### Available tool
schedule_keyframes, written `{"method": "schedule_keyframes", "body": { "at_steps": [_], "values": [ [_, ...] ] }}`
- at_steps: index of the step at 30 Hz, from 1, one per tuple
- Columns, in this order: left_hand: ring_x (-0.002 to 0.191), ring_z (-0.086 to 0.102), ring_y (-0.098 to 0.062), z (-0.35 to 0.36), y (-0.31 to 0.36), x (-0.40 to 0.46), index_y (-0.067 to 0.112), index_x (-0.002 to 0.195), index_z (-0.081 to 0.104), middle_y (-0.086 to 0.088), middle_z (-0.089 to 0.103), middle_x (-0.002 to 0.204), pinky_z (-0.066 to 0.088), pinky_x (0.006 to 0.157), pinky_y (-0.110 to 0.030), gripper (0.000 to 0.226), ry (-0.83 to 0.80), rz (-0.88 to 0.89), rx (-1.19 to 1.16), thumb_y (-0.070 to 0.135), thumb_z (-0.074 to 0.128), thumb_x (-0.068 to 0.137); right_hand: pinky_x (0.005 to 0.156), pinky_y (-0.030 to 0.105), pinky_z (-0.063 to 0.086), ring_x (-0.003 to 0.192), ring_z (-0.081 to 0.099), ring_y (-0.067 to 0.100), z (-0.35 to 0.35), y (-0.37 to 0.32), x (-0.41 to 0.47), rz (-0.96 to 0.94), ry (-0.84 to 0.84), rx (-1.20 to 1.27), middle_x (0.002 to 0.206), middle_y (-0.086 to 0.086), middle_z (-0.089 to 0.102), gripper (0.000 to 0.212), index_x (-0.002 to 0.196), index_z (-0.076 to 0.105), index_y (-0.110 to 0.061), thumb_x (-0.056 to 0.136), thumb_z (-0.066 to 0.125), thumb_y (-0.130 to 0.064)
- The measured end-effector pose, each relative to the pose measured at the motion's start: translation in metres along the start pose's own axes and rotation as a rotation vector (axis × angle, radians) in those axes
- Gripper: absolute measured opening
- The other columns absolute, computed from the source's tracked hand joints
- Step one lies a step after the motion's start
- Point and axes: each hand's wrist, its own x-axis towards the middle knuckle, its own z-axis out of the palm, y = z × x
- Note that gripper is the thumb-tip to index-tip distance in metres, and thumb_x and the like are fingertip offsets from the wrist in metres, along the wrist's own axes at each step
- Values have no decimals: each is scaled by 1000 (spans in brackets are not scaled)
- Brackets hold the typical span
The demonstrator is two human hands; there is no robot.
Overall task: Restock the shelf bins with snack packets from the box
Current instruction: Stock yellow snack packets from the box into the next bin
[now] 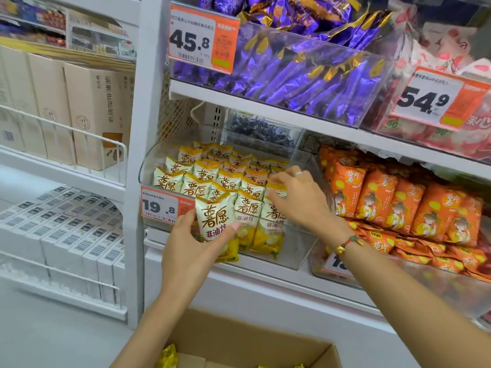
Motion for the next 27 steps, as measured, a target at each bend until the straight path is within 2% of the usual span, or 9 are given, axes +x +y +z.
{"method": "schedule_keyframes", "body": {
  "at_steps": [3, 5, 9, 14, 18, 21, 23, 25, 27],
  "values": [
    [89, 60, 4, -3, 0, 1, 36, 102, 63, 12, 68, 100, 51, 74, -26, 59, 1, -10, -30, 69, 77, 56, 118, 47, 10, 148, 2, 26, 23, -3, 15, 12, -357, 82, 161, 4, 6, 58, 152, 16, -31, 100, 29, -51],
    [85, 58, 9, -5, 0, 1, 37, 97, 62, 10, 68, 98, 50, 72, -24, 52, 4, -18, -52, 66, 76, 55, 118, 45, -4, 147, -16, 22, 32, -3, 21, 54, -513, 144, 161, 0, -10, 60, 152, 2, -34, 100, 23, -54],
    [85, 57, 11, -6, 1, 4, 40, 92, 61, 10, 68, 97, 53, 74, -28, 47, 7, -28, -49, 64, 77, 56, 117, 44, -7, 146, -20, 23, 32, -4, 21, 49, -571, 160, 160, -1, -15, 59, 151, -2, -37, 100, 23, -53],
    [91, 62, -1, -7, 4, 4, 37, 98, 63, 13, 68, 99, 50, 71, -23, 51, 12, -15, -55, 64, 79, 59, 117, 45, -5, 146, -18, 25, 26, -7, 23, 42, -622, 117, 161, 2, -14, 60, 152, -4, -37, 100, 25, -53],
    [89, 61, 9, -10, 19, -1, 36, 114, 58, 21, 67, 98, 51, 74, -19, 66, 16, 1, -135, 62, 82, 57, 120, 47, 7, 148, -5, 28, 11, -13, 5, -22, -364, 83, 162, 4, 1, 64, 153, 8, -35, 98, 36, -52],
    [102, 58, 6, -14, 32, -4, 28, 135, 43, 16, 61, 117, 45, 77, -10, 88, -6, -1, -251, 48, 76, 56, 120, 44, 12, 147, 9, 23, -8, -12, -32, -133, -58, 27, 157, -1, 22, 56, 149, 27, -34, 97, 42, -48],
    [116, 54, -10, -14, 42, -1, 25, 139, 39, 7, 56, 128, 43, 90, -22, 85, -25, -8, -276, 39, 78, 64, 119, 44, 17, 144, 21, 21, -17, 1, -55, -150, 150, -14, 150, -2, 38, 49, 142, 42, -32, 95, 49, -43],
    [114, 58, -18, -11, 54, 6, 22, 129, 49, 3, 61, 124, 47, 88, -29, 69, -68, -5, -308, 27, 83, 69, 115, 46, 27, 137, 32, 22, -20, 23, -69, -102, 356, -19, 142, 1, 48, 45, 134, 53, -26, 91, 52, -41],
    [113, 61, -18, -5, 69, 17, 25, 121, 57, 1, 65, 119, 50, 93, -36, 73, -146, -45, -367, 38, 85, 54, 111, 49, 32, 134, 36, 23, -18, 45, -75, -12, 408, 0, 142, 3, 48, 50, 134, 53, -24, 90, 49, -46]
  ]
}}
